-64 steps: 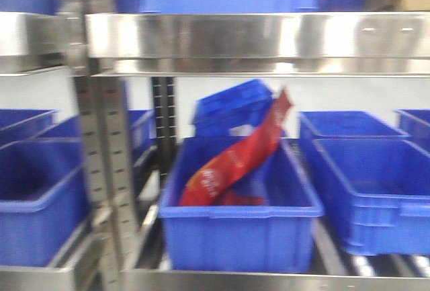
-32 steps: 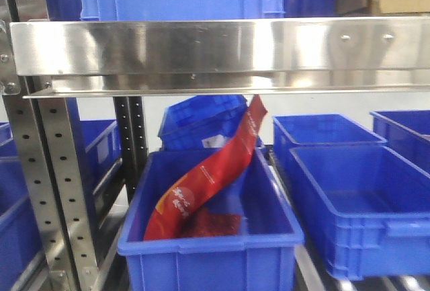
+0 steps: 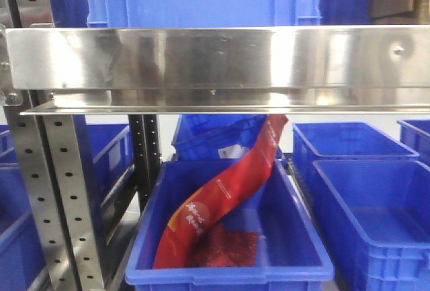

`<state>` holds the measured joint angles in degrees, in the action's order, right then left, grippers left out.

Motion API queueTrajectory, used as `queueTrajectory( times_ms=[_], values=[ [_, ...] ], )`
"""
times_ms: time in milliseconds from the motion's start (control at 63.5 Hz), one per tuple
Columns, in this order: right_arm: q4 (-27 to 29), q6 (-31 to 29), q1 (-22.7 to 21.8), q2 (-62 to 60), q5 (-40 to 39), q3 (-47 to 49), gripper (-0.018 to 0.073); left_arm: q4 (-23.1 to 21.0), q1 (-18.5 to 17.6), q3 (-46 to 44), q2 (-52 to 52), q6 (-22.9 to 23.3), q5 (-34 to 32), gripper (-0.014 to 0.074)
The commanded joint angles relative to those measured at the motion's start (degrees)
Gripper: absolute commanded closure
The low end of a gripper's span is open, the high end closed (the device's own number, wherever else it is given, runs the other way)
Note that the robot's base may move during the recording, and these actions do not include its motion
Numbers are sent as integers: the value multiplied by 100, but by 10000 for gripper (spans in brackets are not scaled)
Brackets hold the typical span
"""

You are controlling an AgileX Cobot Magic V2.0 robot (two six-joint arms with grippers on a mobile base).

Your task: Grab PVC pipe and place in blue bin

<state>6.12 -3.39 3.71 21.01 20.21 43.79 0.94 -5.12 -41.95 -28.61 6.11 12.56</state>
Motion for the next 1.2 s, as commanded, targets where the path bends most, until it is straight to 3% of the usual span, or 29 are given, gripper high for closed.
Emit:
queueTrajectory(
  times_ms=[0,1181],
  values=[
    [-36,-20,27,-24,-142,9,715,-3,-30,-7,32,0,-154,707],
    [-36,-20,27,-24,-142,9,715,-3,-30,-7,32,0,-154,707]
  ],
)
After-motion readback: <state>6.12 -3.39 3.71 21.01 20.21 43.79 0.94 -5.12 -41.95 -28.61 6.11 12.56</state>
